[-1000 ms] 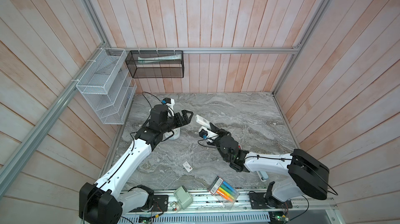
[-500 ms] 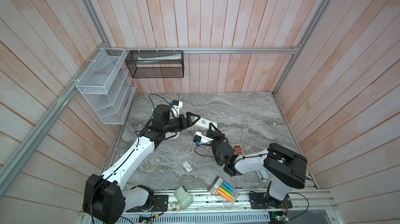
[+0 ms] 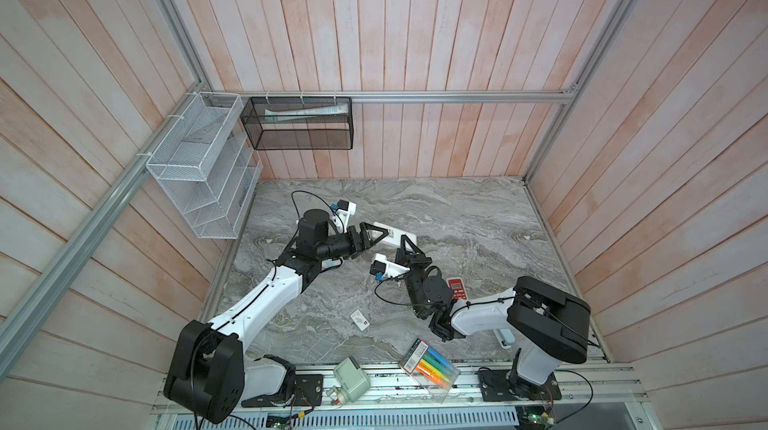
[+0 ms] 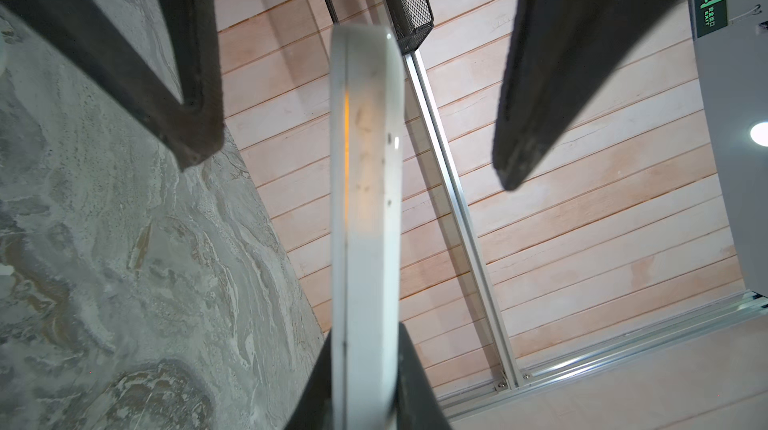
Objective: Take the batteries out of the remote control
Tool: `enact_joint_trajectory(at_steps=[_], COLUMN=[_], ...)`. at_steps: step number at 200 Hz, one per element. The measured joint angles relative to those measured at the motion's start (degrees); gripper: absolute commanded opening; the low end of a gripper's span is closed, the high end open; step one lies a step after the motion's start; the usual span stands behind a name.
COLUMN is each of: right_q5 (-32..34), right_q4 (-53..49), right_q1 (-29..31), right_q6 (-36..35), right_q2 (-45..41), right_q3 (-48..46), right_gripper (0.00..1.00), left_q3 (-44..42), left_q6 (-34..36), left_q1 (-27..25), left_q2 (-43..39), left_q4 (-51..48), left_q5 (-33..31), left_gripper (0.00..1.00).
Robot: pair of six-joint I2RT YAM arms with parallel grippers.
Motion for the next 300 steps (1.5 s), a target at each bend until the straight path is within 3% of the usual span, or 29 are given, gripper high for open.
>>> enact_joint_trajectory(at_steps=[29,48,156,230,300], right_q5=[-0.2,-0.2,-0.2,-0.4,-0.2], right_q4=[0.3,0.4,1.9,3.7,4.2], right_q1=[0.2,0.3,0.9,1.1,1.1], right_q6=[-0.2,-0.5,-4.3,-6.5,-7.5], right_q2=[0.0,0.0,0.3,1.6,2.3], right_q3=[0.0,0.0,0.0,0.0,0.0], right_gripper=[0.07,0.07,0.07,0.07,0.18], left_q3=[-0.1,-0.1,-0.1,-0.1,-0.3], left_q6=[-1.8,-2.6,-4.0,-4.9,-9.3], left_q1=[0.0,0.0,0.0,0.0,0.1], left_q2=[0.5,1.8,3.9,4.1,4.6], left_q4=[3.0,4.0,4.9,5.7,6.3], left_q5=[1.5,2.3,4.5,5.9,6.1], left_gripper=[0.59,0.53,0.44,0.23,0.10])
